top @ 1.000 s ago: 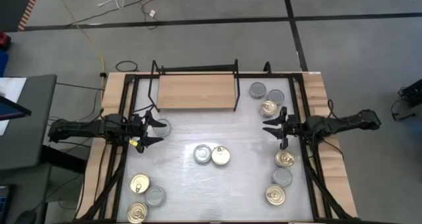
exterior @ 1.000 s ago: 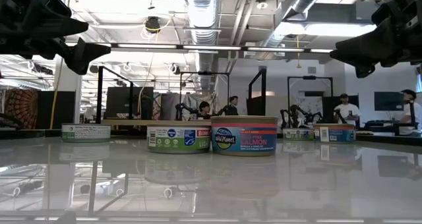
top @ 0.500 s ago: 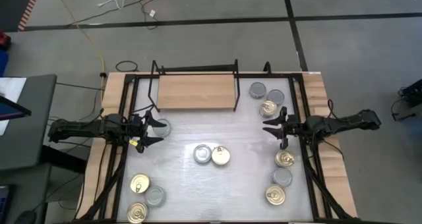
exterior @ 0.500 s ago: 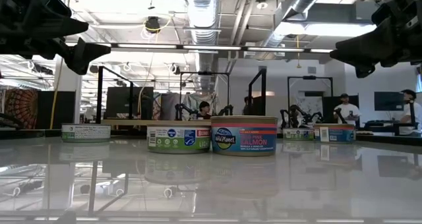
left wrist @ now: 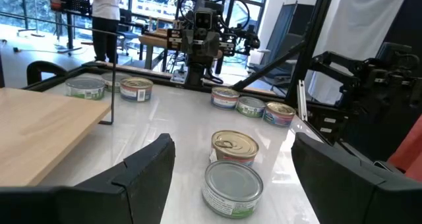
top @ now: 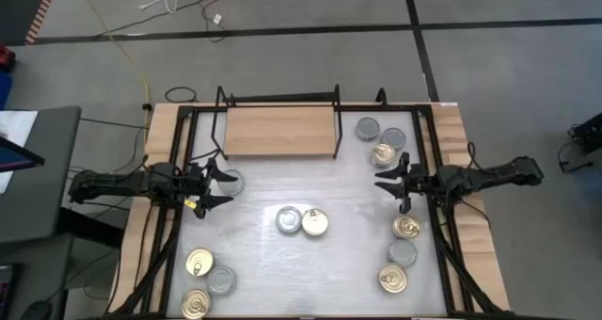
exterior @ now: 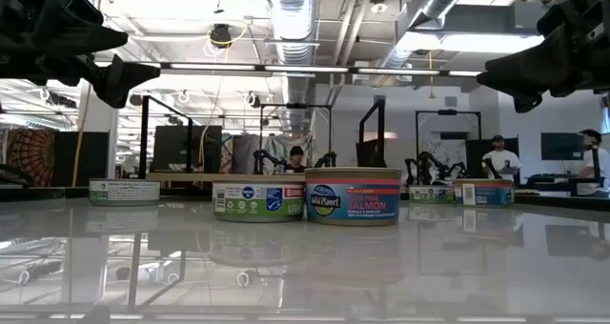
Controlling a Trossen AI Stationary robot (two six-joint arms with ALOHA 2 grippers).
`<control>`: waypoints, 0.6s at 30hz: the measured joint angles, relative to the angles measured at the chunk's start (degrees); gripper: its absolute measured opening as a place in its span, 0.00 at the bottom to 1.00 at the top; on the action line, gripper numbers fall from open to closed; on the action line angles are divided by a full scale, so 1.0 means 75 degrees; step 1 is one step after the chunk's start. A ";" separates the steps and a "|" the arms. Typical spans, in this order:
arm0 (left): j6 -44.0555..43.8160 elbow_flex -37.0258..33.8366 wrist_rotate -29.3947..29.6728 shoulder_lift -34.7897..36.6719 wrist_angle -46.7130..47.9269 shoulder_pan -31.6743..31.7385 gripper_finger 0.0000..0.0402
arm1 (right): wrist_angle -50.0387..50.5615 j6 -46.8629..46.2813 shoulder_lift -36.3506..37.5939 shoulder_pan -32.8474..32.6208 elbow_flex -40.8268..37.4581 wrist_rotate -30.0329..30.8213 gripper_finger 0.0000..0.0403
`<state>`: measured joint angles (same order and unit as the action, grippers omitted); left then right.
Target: Stack canned seafood by type on shelf
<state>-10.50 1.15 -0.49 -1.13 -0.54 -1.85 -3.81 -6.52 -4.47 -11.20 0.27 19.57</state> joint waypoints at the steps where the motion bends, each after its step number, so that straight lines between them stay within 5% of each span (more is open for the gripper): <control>1: -0.0002 0.0000 0.0000 0.0003 0.0000 0.0000 0.72 | -0.0001 0.0000 -0.0003 0.0000 0.0003 0.0000 0.37; 11: -0.0022 0.0000 0.0410 0.0000 -0.0096 0.0000 0.72 | -0.0001 0.0001 -0.0003 0.0000 0.0003 0.0000 0.37; 18: -0.2439 0.0120 0.1859 0.0002 -0.0610 0.0000 0.72 | -0.0003 0.0003 0.0000 0.0000 0.0003 0.0000 0.37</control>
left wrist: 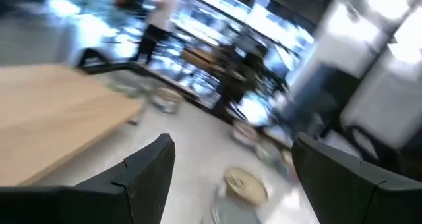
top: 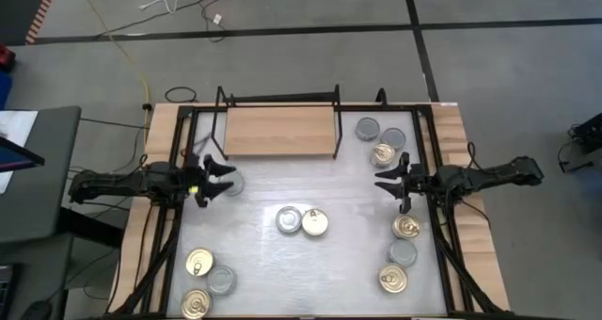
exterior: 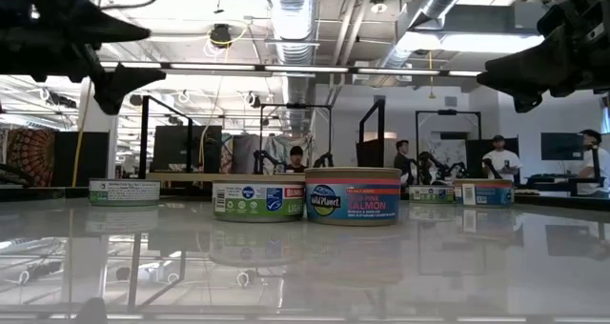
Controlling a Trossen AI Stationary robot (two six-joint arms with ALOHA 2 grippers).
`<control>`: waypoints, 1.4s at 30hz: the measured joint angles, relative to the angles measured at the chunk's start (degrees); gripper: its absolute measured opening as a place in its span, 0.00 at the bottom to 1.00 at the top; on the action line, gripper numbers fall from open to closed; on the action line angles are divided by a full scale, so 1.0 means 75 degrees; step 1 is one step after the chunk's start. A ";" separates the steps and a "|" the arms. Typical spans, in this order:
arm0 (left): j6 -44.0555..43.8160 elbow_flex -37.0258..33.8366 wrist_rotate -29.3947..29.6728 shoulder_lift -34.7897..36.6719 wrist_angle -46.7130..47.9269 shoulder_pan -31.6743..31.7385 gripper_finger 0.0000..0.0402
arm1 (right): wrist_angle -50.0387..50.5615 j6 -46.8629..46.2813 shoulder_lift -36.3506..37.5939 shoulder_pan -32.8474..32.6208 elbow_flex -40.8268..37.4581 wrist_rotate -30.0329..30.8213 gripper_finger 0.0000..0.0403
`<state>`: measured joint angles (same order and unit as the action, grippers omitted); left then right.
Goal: Stack canned seafood by type on shelf
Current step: Move the green tuna can to the middle left
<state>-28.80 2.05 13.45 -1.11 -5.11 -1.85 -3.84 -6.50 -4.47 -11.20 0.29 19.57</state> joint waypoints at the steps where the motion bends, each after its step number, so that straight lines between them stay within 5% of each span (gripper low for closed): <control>1: -0.0205 0.0059 0.0286 -0.0035 0.0019 0.0000 0.72 | 0.0003 -0.0002 -0.0002 0.0000 -0.0002 0.0000 0.37; 5: 0.0237 0.0504 0.1036 -0.0375 -0.0203 0.0000 0.72 | 0.0002 -0.0002 0.0000 0.0000 -0.0001 0.0000 0.37; 13: 0.2514 0.2167 0.1059 -0.2307 -0.0046 0.0000 0.71 | 0.0000 -0.0002 0.0000 0.0000 0.0000 0.0002 0.37; 22: 0.3494 0.4493 0.1061 -0.4551 0.2136 0.0096 0.70 | 0.0000 -0.0001 0.0000 0.0000 -0.0003 0.0000 0.37; 28: 0.2364 0.5252 0.1073 -0.5935 0.2426 0.0018 0.70 | 0.0000 0.0000 0.0000 0.0000 0.0000 0.0002 0.37; 42: -0.2375 0.5630 0.1469 -0.8767 0.2434 -0.0600 0.70 | 0.0000 0.0000 0.0000 0.0006 0.0000 0.0001 0.37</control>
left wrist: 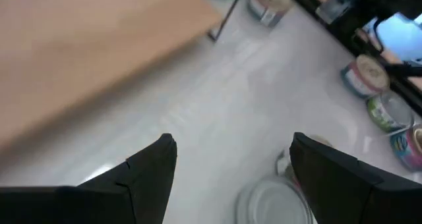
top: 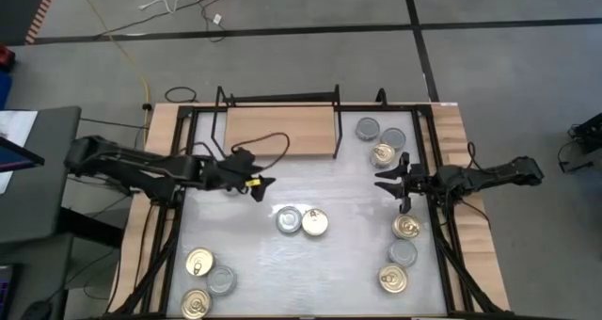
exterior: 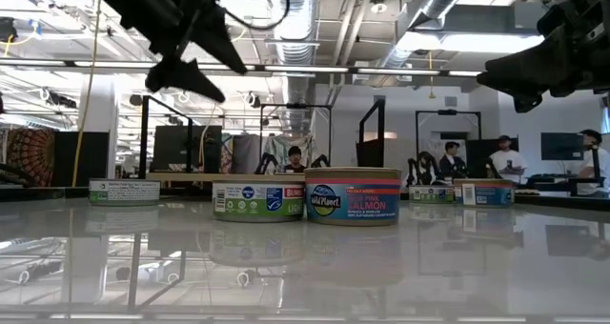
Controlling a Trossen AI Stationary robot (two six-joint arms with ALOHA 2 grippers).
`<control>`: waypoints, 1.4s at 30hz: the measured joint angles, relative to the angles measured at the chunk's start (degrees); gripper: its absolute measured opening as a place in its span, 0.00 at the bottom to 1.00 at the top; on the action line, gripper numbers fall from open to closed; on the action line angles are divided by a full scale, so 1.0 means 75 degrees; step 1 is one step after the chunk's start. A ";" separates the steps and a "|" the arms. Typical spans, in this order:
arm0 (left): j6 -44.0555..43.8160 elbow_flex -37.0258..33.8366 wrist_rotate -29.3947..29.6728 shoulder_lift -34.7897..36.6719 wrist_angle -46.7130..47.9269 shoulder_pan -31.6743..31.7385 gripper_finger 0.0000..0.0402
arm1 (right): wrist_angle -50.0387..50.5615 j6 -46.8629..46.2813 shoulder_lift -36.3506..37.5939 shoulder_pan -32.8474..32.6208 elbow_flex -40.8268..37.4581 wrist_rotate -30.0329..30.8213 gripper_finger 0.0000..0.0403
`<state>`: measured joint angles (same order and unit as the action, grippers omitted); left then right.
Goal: Stack canned seafood by type on shelf
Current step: Move the green tuna can to the middle left
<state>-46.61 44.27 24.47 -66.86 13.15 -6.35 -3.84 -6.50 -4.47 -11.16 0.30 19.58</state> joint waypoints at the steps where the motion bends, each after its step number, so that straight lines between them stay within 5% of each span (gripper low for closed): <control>1: -0.0227 0.0000 -0.0003 -0.0144 -0.0005 -0.0084 0.70 | 0.0000 -0.0003 0.0000 0.0000 0.0000 -0.0001 0.37; 7: -0.1122 0.0000 -0.0002 -0.0839 -0.0004 -0.0613 0.70 | -0.0003 -0.0194 0.0000 0.0000 -0.0001 0.0001 0.37; 17: -0.2707 -0.0268 0.0586 -0.1091 0.0391 -0.1085 0.70 | -0.0242 -0.2318 0.0003 0.0021 0.0000 0.0002 0.37; 24: -0.3404 -0.0783 0.0565 -0.1097 0.0356 -0.1267 0.70 | -0.0268 -0.2151 -0.0019 0.0288 0.0095 0.0396 0.36; 29: -0.3157 -0.0898 0.0222 -0.1097 0.0324 -0.1309 0.70 | -0.0370 -0.1169 -0.0448 0.0449 0.0920 0.1187 0.27; 36: -0.3019 -0.0898 -0.0047 -0.1097 0.0284 -0.1309 0.70 | -0.0067 -0.0895 -0.2304 0.0560 0.2882 0.1264 0.12; 42: -0.2846 -0.0898 -0.0233 -0.1097 0.0291 -0.1309 0.70 | 0.2044 -0.2304 -0.5105 0.0551 0.5273 0.1244 0.03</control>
<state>-67.96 37.54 22.72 -75.09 15.33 -16.16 11.49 -23.79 -42.75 -7.03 39.84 28.91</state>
